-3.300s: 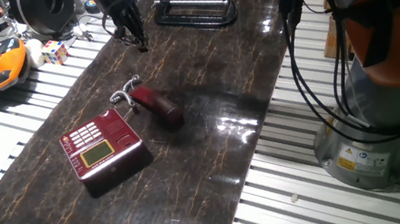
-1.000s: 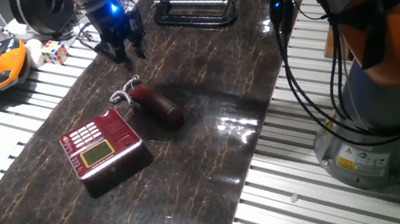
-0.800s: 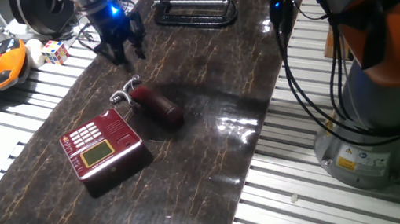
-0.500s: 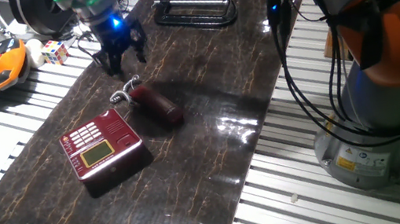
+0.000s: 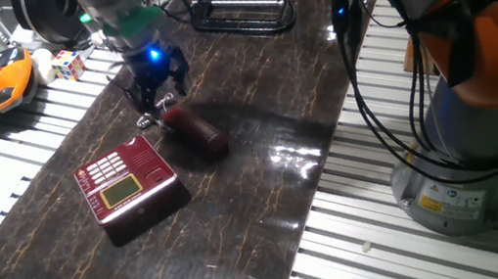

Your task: Place the handset of the telephone on the corresponding phone cradle

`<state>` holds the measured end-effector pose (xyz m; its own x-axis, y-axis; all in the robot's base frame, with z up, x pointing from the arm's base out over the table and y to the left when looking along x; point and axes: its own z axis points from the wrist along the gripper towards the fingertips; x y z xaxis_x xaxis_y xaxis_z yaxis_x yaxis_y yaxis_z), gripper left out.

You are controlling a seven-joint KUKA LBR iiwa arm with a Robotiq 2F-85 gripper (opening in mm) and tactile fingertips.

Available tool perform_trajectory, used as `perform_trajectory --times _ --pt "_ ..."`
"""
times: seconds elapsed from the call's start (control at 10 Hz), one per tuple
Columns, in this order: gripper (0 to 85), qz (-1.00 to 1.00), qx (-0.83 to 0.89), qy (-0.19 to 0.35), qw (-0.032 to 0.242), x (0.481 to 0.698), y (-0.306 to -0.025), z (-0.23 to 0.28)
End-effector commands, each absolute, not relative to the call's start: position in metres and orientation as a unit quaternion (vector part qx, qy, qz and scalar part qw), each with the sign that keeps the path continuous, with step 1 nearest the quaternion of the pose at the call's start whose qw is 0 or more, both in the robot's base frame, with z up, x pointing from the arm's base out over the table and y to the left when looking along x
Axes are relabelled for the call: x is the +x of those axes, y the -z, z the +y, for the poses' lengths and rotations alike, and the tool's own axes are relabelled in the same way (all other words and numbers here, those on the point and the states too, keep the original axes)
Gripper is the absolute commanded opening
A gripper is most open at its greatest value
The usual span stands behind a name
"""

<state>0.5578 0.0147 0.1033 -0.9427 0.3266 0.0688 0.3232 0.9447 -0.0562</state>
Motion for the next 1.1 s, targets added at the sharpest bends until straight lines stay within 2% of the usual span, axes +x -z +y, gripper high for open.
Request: perform_trajectory --times 0.0,0.3,1.0 --pt "74.3 -0.986 -0.164 -0.020 0.034 0.557 -0.096 0.013" --pt "74.3 -0.986 -0.164 -0.008 0.021 0.555 -0.078 0.007" --pt "73.3 -0.984 -0.178 -0.006 -0.006 0.544 -0.055 0.005"
